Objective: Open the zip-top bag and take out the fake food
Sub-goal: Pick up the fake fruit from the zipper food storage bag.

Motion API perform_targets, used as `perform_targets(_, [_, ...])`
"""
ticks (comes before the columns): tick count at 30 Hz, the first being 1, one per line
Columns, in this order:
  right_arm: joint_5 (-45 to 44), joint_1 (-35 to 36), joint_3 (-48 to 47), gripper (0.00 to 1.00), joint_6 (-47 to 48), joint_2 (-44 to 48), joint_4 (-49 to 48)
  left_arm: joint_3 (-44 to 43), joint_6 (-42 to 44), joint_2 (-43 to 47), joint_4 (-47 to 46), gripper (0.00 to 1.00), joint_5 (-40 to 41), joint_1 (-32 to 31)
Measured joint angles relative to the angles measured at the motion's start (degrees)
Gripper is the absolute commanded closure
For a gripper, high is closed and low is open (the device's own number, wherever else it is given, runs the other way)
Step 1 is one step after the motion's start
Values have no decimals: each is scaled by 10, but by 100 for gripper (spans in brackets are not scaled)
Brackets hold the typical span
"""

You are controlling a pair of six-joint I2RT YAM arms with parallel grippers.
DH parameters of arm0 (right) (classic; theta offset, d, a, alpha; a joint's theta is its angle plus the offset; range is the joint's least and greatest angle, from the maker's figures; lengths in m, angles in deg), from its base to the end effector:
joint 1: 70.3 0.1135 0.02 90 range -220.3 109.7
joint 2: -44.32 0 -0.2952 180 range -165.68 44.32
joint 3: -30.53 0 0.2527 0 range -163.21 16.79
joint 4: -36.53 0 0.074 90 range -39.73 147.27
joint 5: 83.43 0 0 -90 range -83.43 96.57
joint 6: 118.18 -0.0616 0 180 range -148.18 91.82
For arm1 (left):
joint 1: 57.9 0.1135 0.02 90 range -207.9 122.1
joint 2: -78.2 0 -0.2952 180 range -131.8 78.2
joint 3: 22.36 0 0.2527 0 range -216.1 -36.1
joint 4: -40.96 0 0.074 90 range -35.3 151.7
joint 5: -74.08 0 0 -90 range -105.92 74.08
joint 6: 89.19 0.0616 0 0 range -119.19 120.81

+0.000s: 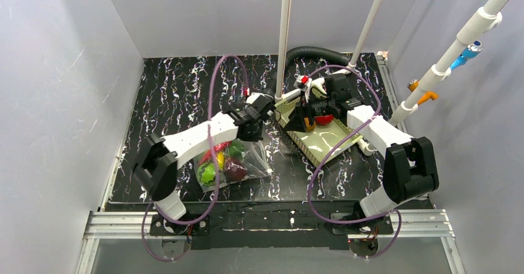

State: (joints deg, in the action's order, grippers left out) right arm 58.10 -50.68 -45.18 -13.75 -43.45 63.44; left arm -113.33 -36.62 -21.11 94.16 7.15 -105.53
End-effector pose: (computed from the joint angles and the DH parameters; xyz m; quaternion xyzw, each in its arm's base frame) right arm 0.3069 0.1606 0.2850 -0.4170 0.7223 0.4094 0.3698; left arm 0.2740 -0.2645 0.2533 0.0355 0.9503 -0.0200 0.3085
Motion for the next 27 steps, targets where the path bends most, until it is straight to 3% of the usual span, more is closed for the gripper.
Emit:
perform_targets(9, [69,-5,0,28,7,4,6,24,90,149,-61,100,-80,-10])
perform_targets(19, [139,-7,0,30,33,23,13,46,111,158,-77,100,-98,-23])
perform_targets(27, [146,8,0,30,69,23,39,56,105,176,-87,100,-98,-32])
